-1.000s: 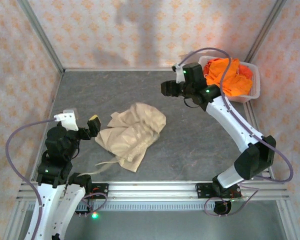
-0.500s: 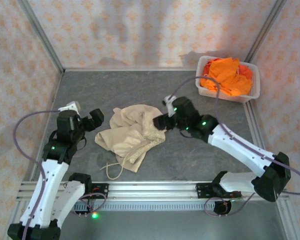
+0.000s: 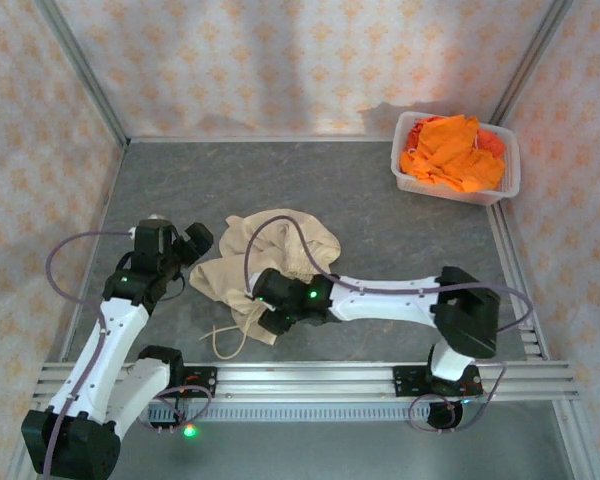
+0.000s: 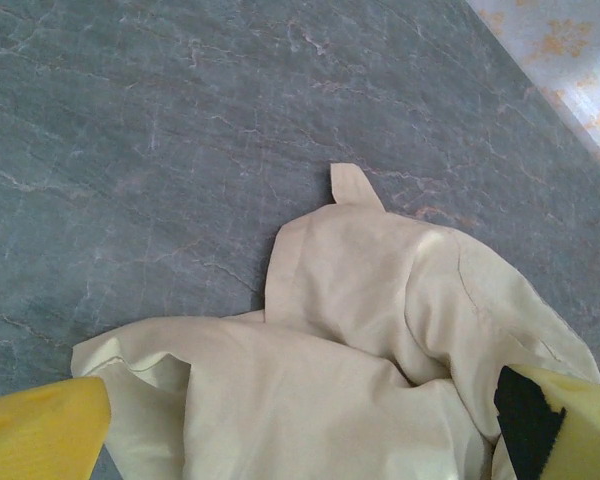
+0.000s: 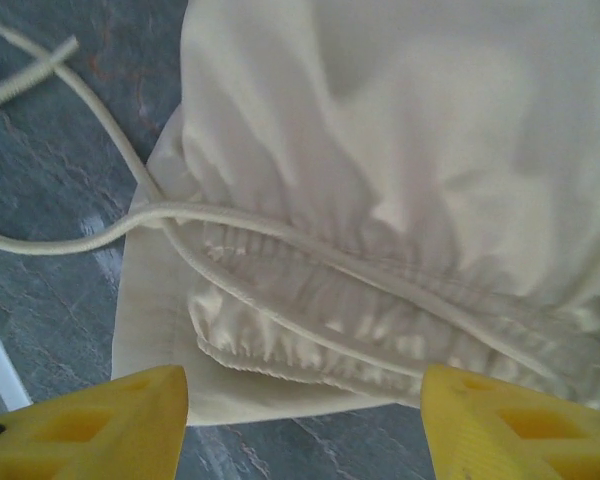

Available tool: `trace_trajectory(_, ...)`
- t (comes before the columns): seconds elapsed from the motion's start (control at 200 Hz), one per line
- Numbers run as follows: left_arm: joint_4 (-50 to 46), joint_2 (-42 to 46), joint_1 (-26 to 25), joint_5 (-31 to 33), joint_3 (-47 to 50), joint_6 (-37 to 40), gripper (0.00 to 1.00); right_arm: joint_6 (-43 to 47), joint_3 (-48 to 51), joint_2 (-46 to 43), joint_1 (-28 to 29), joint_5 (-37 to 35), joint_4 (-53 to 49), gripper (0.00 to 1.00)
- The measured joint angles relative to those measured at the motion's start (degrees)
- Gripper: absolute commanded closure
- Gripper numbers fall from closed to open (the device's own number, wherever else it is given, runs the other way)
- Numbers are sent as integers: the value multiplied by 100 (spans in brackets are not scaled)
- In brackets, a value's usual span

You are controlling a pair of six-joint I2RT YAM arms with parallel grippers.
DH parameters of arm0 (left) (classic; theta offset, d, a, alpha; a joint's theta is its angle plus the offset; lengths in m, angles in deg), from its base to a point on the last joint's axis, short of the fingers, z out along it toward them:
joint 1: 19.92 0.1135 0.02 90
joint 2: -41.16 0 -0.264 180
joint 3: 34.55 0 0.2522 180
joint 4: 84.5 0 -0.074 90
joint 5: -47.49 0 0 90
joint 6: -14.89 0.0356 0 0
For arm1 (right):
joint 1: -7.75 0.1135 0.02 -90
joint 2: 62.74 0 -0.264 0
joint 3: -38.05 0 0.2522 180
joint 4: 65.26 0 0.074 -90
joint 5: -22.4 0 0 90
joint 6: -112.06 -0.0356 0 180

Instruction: Fold and stack the shorts

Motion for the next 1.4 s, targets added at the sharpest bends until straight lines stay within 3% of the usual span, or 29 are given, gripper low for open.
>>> trace_trajectory(0.18, 83, 0, 0, 68, 90, -157, 0, -11, -299, 584, 151, -15, -7, 35)
trace_trajectory(0.28, 122, 2, 0, 129, 114, -190, 0, -63, -461, 857, 168, -120, -11, 41)
trace_trajectory(0.575, 216, -28, 0, 168, 291, -321, 1, -238, -577, 1169, 166, -501, -42, 100)
trace_trajectory(0.746, 232, -153, 0, 190, 291, -415, 4, -470, -501, 732, -87, -503, -39, 100)
trace_trajectory(1.081, 365, -328, 0, 96, 291, -656, 4, -632, -162, -1589, -1231, -684, 79, 100)
trace_trajectory(1.401, 979, -848, -48, -424, 549, -1287, 5, -452, 575, -1829, -1370, -857, 33, 100)
